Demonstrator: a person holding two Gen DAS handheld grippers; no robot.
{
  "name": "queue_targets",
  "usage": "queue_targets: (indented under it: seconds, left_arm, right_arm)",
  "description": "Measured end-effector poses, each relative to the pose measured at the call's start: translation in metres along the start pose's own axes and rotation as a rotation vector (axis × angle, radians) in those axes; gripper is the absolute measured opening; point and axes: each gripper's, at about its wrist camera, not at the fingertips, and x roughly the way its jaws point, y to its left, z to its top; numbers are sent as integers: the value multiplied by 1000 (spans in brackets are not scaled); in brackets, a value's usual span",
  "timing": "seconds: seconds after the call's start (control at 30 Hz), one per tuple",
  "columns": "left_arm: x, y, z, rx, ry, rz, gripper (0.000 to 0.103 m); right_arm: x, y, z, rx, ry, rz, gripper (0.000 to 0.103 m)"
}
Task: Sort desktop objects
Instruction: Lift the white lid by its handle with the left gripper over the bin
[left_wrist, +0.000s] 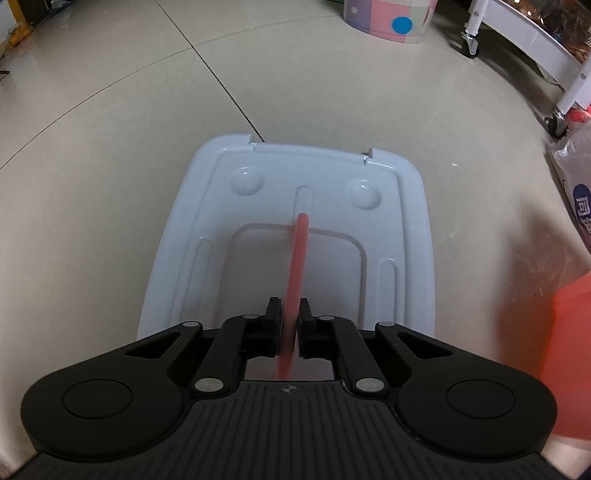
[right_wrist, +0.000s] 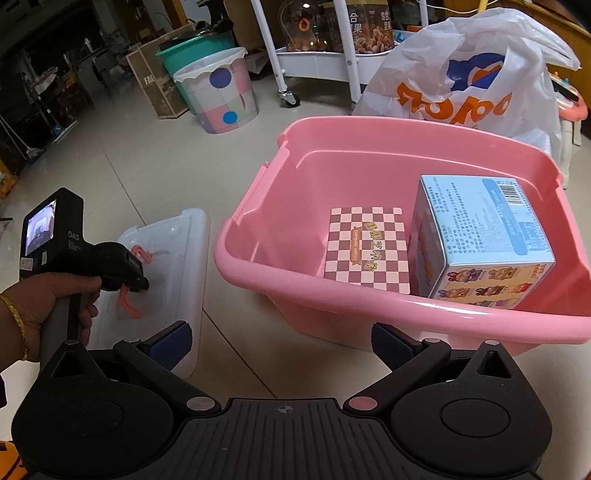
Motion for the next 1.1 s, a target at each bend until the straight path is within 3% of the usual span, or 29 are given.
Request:
queue_targets:
  seconds: [0.23,0.37,0.67,0.93,1.1]
  left_arm:
    - [-10,1,-3,-40,3,-39,7]
    - [-25,-3,3,-12,-34,-51,7]
    - [-89,-16,18,64,-146,-65,7]
    - [-131,-14,19,16,-176,-105,6]
    - [-167,-29,19,47,-228,-136,6]
  right_arm:
    - [2,2,2,3,7,9,103]
    - [-2,5,2,-5,5,16,103]
    - [-22,8,2,-32,-19,22,103]
    - [-48,8,8,-34,-75,36,103]
    - [-64,9,10,-53,-109,48,103]
